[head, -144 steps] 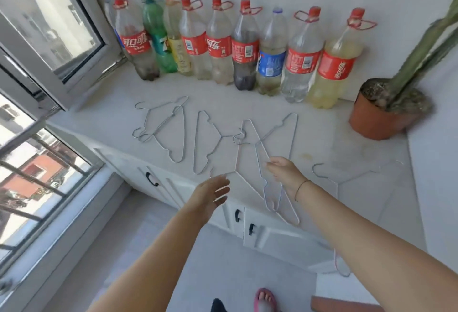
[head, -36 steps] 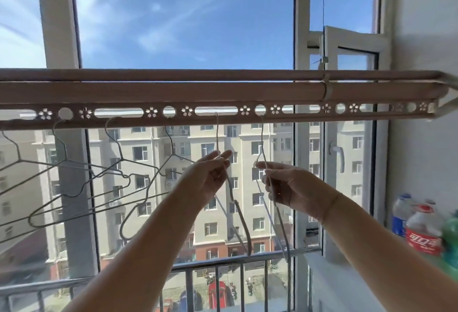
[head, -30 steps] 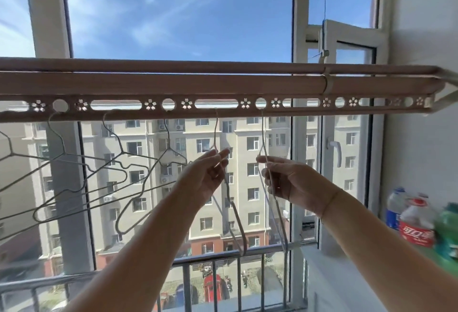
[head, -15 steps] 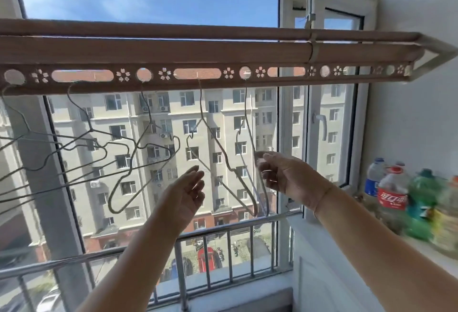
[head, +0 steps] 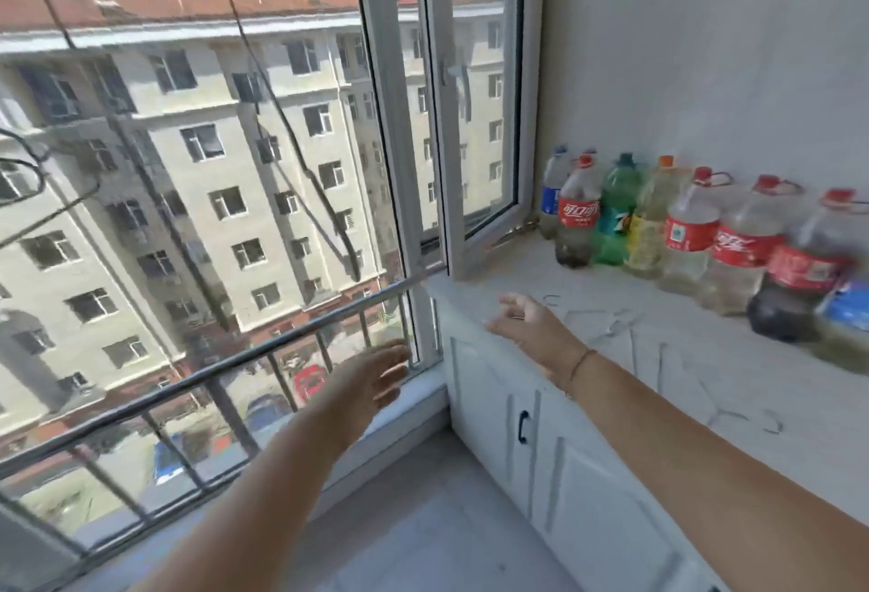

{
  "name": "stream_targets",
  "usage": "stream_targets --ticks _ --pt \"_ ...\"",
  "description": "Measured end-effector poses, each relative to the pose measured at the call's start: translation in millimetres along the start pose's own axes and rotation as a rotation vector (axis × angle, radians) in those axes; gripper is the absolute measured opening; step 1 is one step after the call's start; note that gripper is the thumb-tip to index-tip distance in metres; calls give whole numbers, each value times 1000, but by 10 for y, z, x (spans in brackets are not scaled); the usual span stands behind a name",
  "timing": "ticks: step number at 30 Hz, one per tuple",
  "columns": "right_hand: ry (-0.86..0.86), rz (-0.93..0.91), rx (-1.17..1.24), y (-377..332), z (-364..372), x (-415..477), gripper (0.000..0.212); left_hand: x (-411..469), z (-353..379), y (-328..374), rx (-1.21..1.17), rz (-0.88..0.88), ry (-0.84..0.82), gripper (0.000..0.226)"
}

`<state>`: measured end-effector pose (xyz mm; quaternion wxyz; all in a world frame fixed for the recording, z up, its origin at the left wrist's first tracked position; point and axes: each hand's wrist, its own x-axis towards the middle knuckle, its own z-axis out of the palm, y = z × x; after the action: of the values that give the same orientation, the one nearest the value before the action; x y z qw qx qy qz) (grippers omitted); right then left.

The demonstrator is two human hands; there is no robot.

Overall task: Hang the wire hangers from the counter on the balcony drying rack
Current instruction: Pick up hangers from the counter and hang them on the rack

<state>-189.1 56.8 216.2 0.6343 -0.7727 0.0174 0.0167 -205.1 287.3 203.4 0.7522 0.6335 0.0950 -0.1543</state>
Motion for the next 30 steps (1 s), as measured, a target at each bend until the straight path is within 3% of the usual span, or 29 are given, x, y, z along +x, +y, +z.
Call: stream_targets --ticks 11,17,21,23,30 --pt "386 401 -20 1463 -1595 -288 55 858 1524 -840 131 -255 -207 18" --pt "468 503 106 1967 -2211 -209 48 1376 2034 -1104 134 -307 -146 13" --pt "500 578 175 2200 -2447 -171 11 1657 2197 -1232 132 -323 -83 15" --pt "518 608 220 2303 -2515 -139 21 1787 2252 -1279 141 -332 -48 16" --pt "562 673 366 2599 -2654 232 27 2460 2395 -1267 179 -340 9 16"
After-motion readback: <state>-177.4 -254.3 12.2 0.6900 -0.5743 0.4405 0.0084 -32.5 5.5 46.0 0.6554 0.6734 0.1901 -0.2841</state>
